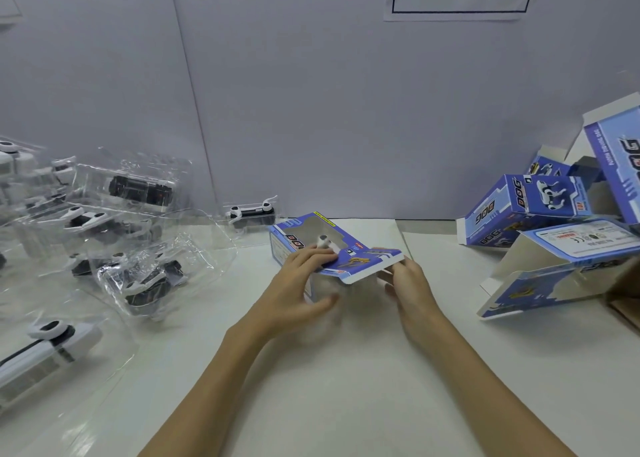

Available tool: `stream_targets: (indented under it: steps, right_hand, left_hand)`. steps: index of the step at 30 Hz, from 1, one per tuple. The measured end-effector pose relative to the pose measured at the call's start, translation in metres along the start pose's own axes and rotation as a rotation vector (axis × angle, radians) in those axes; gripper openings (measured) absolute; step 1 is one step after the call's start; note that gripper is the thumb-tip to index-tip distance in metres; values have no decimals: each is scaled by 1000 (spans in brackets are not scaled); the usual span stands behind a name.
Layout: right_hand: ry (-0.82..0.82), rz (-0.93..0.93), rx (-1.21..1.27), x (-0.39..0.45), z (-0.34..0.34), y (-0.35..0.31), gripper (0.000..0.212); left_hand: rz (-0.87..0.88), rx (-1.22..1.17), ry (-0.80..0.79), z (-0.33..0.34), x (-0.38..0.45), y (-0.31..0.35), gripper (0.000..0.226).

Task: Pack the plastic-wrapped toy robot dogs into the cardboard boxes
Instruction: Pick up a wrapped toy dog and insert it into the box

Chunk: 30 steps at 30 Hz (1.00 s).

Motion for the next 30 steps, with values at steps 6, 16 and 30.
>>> stream_targets:
  steps: [6, 16, 30]
  right_hand:
    - [-92, -84, -156, 0, 3, 7, 38]
    - [150, -387, -205, -9, -12, -30, 26]
    - [-98, -621, -89, -60, 27, -97, 52]
  left_hand:
    - [-60, -65, 208, -16, -1, -14, 56]
    - [-53, -358, 246, -22, -2, 5, 60]
    - [-100, -667, 346, -46, 6, 22, 69]
Point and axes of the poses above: each hand's wrist, its own x-axis towards the middle knuckle, its own z-axis out of the palm, y = z × x, the point moved 10 cm from there along x, towards the middle knuckle, and after that the axes turned 2 degrees about x, right-handed, at the moved point
